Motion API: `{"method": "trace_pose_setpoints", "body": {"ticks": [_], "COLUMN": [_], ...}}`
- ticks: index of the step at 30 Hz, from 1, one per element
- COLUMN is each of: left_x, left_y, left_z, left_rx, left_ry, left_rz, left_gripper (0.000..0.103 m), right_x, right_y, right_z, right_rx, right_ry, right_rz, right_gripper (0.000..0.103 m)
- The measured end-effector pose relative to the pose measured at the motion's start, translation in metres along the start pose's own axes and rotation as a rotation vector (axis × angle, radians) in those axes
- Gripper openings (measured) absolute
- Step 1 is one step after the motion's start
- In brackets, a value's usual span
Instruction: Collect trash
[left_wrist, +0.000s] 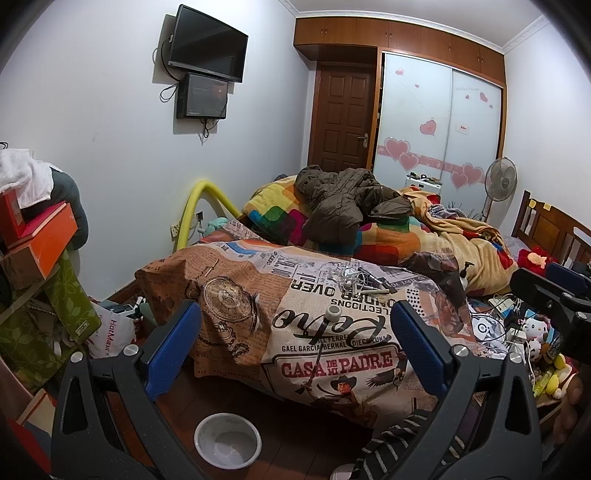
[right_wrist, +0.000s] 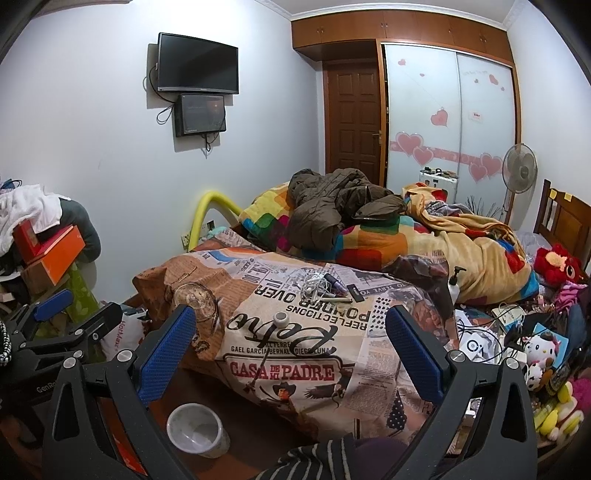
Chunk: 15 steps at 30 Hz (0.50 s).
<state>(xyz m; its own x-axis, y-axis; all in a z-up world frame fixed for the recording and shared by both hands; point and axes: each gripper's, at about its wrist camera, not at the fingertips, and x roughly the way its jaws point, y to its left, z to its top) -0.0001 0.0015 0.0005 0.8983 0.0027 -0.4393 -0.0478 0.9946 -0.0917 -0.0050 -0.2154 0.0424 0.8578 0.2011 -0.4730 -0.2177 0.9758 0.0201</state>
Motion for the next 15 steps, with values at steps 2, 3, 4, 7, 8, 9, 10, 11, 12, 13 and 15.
{"method": "trace_pose_setpoints", "body": {"ticks": [2, 3, 4, 7, 8, 9, 10, 11, 12, 13, 15], "left_x": [0.001, -0.001, -0.001, -0.001, -0.001, -0.001, -0.001, -0.001, -0.001, -0.001, -0.001], "left_y": [0.000, -0.001, -0.001, -0.001, -0.001, -0.001, -0.001, -0.002, -0.002, -0.002, -0.001], "left_z": [0.000, 0.000, 0.000, 0.000, 0.000, 0.000, 0.000, 0.000, 0.000, 0.000, -0.001], "left_rx": [0.000, 0.001, 0.001, 0.000, -0.001, 0.000, 0.001, 0.001, 0.001, 0.001, 0.001], "left_ry": [0.001, -0.001, 0.000, -0.001, -0.001, -0.001, -0.001, 0.000, 0.000, 0.001, -0.001], "left_rz": [0.000, 0.002, 0.002, 0.002, 0.002, 0.002, 0.001, 0.002, 0.002, 0.003, 0.003], "left_gripper": [0.103, 0.103, 0.103, 0.103, 0.103, 0.103, 0.103, 0.103, 0.103, 0.103, 0.103], "right_x": [0.000, 0.001, 0.002, 0.005, 0.007, 0.008, -0.002, -0.002, -0.003, -0.003, -0.002], "right_y": [-0.010, -0.009, -0.007, -0.002, 0.001, 0.003, -0.007, -0.007, -0.007, -0.007, -0.007], "right_z": [-0.001, -0.001, -0.001, -0.001, 0.000, 0.000, -0.001, -0.001, 0.000, 0.000, 0.000], "right_rx": [0.002, 0.000, -0.001, -0.002, -0.003, -0.004, 0.005, 0.005, 0.004, 0.004, 0.004], "right_ry": [-0.003, -0.003, -0.003, -0.001, -0.001, -0.001, -0.002, -0.002, -0.002, -0.003, -0.003], "right_rz": [0.004, 0.003, 0.003, 0.004, 0.004, 0.004, 0.006, 0.007, 0.007, 0.007, 0.007], "right_gripper": [0.102, 0.102, 0.102, 0.102, 0.102, 0.102, 0.102, 0.102, 0.102, 0.102, 0.102]}}
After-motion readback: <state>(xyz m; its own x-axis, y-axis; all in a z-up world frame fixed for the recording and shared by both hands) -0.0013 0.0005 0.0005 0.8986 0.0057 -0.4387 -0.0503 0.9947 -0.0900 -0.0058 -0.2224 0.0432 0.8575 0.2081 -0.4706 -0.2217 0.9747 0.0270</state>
